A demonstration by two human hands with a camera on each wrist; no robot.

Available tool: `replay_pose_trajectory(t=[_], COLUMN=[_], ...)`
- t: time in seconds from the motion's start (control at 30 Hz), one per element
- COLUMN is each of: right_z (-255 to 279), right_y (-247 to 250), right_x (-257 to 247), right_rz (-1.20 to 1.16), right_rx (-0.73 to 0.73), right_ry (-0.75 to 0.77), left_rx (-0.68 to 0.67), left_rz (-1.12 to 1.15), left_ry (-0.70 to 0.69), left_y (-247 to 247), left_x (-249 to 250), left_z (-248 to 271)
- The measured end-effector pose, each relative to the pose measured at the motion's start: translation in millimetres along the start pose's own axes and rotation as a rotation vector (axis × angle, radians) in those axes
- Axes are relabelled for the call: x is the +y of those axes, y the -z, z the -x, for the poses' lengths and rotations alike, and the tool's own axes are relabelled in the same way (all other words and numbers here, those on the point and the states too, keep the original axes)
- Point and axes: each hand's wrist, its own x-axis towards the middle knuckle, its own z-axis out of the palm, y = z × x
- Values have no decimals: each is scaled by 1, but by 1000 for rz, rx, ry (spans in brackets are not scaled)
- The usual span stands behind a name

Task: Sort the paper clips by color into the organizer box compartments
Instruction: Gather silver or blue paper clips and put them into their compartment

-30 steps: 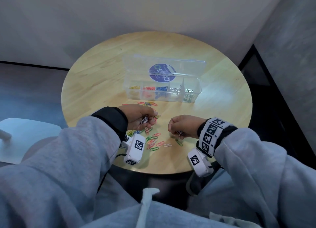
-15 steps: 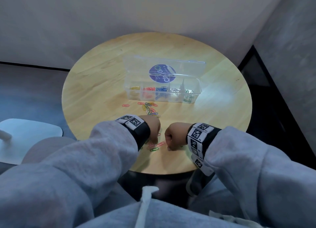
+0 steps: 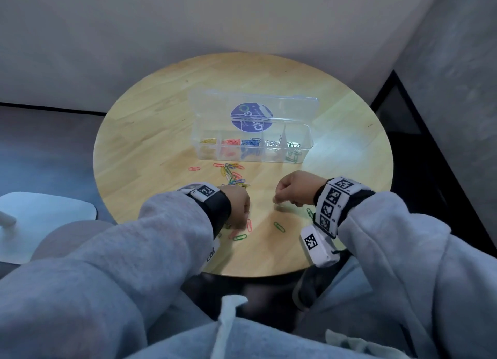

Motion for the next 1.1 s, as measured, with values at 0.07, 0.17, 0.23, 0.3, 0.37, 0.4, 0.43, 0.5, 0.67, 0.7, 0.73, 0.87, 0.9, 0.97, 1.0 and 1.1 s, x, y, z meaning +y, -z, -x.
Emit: replay_pose_trajectory(t=[0.07, 0.17, 0.23, 0.3, 0.37, 0.4, 0.43, 0.5, 0.67, 0.7, 0.73, 0.87, 0.9, 0.97, 1.0, 1.1], right_z=[-1, -1, -1, -1, 0, 0, -1, -4, -8, -9, -9, -14, -17, -22, -25, -34], right_y=[6, 15, 22, 27, 32, 35, 37, 42, 52, 53, 55, 67, 70, 75, 77, 81], right_x=[3, 7, 7, 6, 6, 6, 6, 3, -2, -4, -5, -10, -11, -15, -17, -24], right_rz=[-240, -587, -711, -831, -953, -1017, -1086, -1208, -1285, -1284, -1286, -1350, -1361, -1363, -1357, -1349], right_rx=[-19, -43, -16, 13, 41, 56, 70, 92, 131, 126, 117, 94, 96, 100, 99, 76], right_ry=[-50, -84, -61, -31, -26, -30, -34, -51, -93, -95, -90, -50, -44, -31, -23, -9], left_rx=[25, 69, 65, 84, 123, 136, 141, 169, 217, 215, 211, 177, 163, 145, 140, 132], left_rz=[161, 489, 781, 1034, 1252, 1377, 1504, 1693, 1829, 1823, 1813, 1812, 1812, 1806, 1801, 1779], left_ry=[-16, -23, -38, -61, -69, -65, -50, -6, 42, 56, 68, 50, 36, 24, 23, 38], left_y=[9, 29, 42, 53, 63, 67, 70, 77, 89, 90, 91, 95, 97, 101, 103, 108], left_x=[-4, -9, -8, -6, -2, -1, 0, -1, -2, -1, 0, 5, 6, 7, 8, 9], left_z=[3, 4, 4, 4, 4, 4, 4, 2, -6, -9, -11, -23, -26, -34, -38, -48])
